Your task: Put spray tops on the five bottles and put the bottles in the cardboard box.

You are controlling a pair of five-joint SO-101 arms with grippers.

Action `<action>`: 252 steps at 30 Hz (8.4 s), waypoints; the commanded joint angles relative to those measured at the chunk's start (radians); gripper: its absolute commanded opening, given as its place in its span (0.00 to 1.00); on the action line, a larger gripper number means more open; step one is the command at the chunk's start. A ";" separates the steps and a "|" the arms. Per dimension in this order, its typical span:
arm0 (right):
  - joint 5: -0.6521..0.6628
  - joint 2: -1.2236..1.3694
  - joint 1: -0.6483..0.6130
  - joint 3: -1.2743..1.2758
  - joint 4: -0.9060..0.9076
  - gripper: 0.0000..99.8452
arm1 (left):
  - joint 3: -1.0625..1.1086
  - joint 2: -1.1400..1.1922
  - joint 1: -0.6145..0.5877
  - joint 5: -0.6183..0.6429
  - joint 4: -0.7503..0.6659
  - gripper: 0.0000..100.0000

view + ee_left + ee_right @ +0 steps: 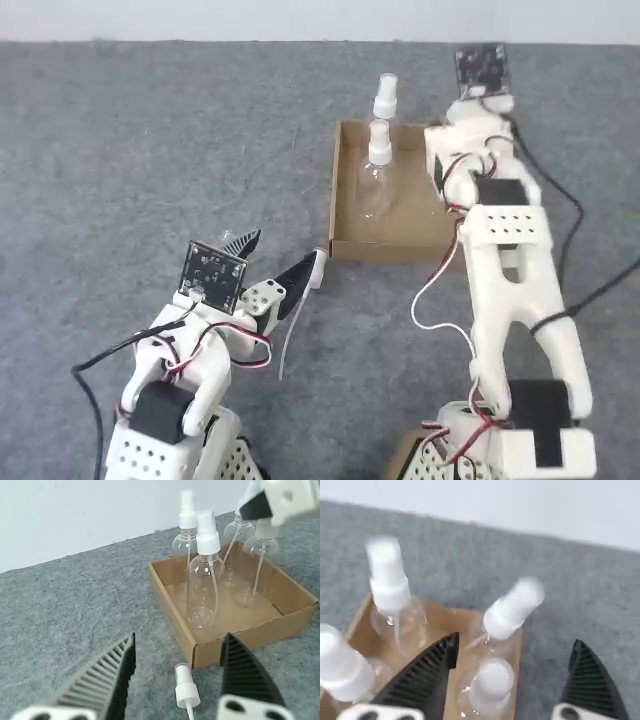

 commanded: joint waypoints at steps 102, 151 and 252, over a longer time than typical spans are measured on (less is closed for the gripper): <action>-0.199 -0.545 -0.538 -0.130 0.858 0.01 | -0.776 0.965 -0.743 -0.244 0.175 0.23; 0.448 -0.108 0.618 0.463 0.205 0.01 | -0.740 1.642 -0.180 -0.161 -0.023 0.19; 0.238 -0.545 -0.205 -0.032 0.785 0.01 | -1.098 0.839 -0.170 -0.054 0.439 0.01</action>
